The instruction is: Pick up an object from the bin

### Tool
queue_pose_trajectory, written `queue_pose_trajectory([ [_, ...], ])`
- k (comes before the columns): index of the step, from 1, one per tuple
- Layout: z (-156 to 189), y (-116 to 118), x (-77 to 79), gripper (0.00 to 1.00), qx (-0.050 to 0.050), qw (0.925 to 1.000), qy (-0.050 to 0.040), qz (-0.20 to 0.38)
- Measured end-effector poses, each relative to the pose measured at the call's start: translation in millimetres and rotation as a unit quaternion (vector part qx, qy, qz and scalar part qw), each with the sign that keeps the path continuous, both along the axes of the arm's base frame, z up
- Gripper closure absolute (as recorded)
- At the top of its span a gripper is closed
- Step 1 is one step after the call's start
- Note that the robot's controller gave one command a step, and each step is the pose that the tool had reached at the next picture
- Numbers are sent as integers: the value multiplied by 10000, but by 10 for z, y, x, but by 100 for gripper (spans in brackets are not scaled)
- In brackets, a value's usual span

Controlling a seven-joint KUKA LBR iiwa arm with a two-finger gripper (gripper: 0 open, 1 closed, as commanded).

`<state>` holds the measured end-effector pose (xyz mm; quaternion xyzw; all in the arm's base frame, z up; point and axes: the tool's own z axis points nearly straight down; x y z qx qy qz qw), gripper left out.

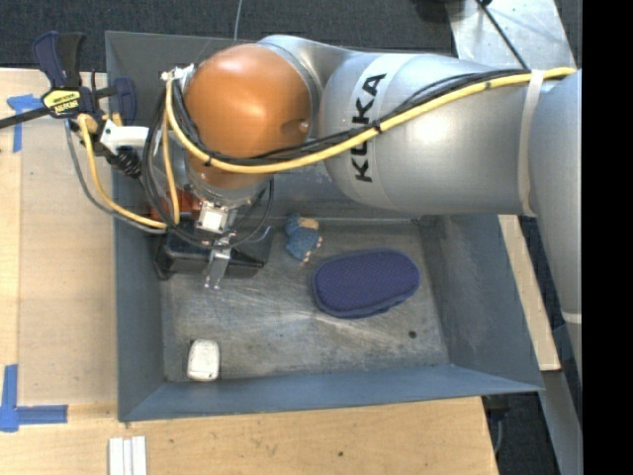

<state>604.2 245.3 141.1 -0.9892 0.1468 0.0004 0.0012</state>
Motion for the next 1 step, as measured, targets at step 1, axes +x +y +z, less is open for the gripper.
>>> queue_pose_trajectory([
  [1, 424, -1, -11, 100, -7, 10000, 16, -28],
])
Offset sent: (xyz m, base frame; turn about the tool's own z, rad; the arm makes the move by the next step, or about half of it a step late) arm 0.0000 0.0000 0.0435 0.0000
